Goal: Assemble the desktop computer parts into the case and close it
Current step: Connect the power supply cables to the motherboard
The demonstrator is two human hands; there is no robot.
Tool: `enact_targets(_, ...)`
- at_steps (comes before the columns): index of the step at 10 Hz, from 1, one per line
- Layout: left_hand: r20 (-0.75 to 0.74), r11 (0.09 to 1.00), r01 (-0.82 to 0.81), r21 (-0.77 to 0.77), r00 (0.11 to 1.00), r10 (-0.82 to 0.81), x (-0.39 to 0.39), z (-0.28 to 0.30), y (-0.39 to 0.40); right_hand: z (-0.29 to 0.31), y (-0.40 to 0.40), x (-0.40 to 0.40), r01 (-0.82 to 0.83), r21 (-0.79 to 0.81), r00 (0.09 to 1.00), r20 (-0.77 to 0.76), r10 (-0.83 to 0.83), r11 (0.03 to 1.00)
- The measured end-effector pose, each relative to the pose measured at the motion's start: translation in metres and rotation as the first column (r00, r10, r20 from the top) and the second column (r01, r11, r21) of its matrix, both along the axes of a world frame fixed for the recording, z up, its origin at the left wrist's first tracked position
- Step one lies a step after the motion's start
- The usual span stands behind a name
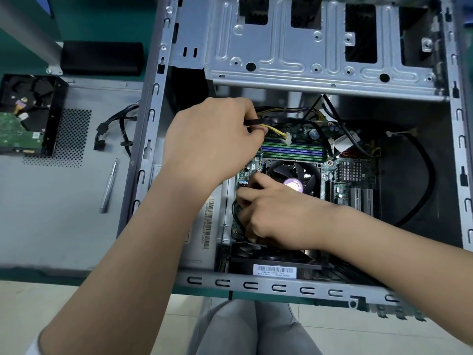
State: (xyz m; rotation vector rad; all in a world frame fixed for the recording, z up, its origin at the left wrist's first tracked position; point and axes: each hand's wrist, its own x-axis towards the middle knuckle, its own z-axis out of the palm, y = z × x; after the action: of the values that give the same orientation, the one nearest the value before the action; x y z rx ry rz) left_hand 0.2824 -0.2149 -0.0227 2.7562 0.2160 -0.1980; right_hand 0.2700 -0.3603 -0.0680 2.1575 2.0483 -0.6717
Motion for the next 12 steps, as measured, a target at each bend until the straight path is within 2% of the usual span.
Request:
enact_targets(4, 0.008, 1.0, -0.005, -0.006, 1.0, 0.005, 0.0001, -0.0008, 0.0003, -0.0064, 0.0049, -0.009, 0.136, -0.012, 0.989, 0.05, -0.136, 0.991)
enact_targets(7, 0.011, 1.0, 0.007, -0.003, 1.0, -0.007, 0.0002, -0.0017, 0.0002, -0.0061, 0.0057, -0.0088, 0.12, 0.033, 0.991, 0.062, -0.121, 0.992)
enact_targets(10, 0.015, 1.0, 0.002, -0.004, 1.0, -0.002, -0.0003, -0.0014, 0.0007, -0.0061, 0.0025, -0.0012, 0.081, 0.0, 0.996, -0.032, -0.08, 0.997)
enact_targets(12, 0.021, 1.0, 0.008, 0.005, 1.0, -0.009, -0.0004, -0.0013, 0.0008, -0.0036, 0.0031, -0.0014, 0.082, -0.008, 0.996, -0.029, -0.082, 0.997)
